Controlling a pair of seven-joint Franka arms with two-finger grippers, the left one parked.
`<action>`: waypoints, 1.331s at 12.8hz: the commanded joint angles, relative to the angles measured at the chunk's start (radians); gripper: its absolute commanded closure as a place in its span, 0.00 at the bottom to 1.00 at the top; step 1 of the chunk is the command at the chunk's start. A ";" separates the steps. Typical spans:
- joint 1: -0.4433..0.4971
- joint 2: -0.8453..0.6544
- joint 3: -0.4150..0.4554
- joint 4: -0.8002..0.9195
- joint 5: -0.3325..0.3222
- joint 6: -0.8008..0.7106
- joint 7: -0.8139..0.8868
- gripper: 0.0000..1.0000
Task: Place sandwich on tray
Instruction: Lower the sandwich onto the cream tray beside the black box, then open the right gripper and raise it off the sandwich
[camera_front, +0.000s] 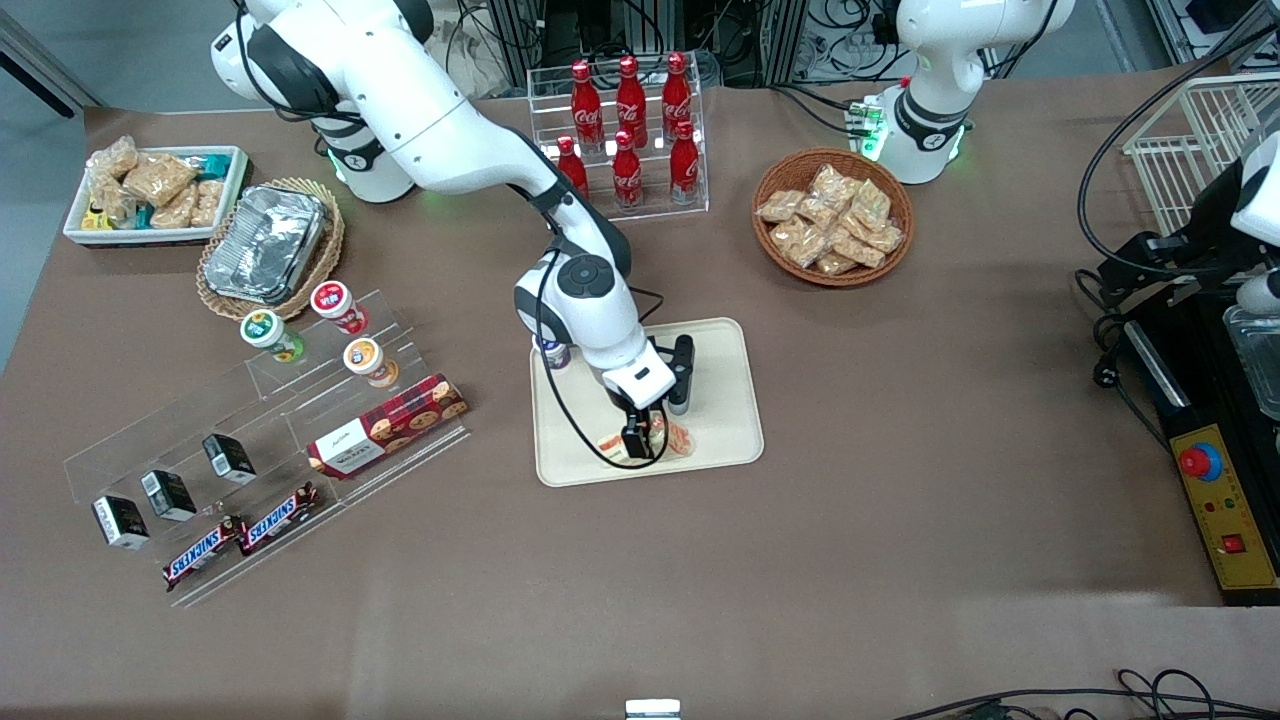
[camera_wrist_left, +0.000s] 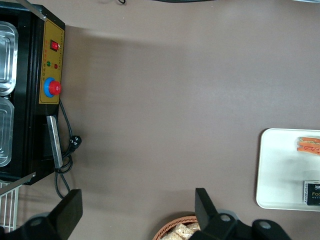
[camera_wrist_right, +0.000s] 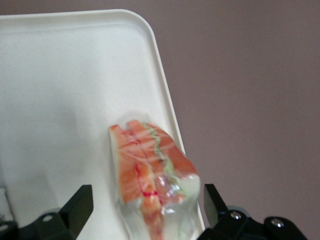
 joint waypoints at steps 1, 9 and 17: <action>-0.016 -0.092 0.015 -0.010 0.110 -0.159 -0.007 0.01; -0.103 -0.350 0.005 0.002 0.205 -0.625 0.000 0.01; -0.115 -0.494 -0.093 0.011 0.161 -0.882 0.371 0.01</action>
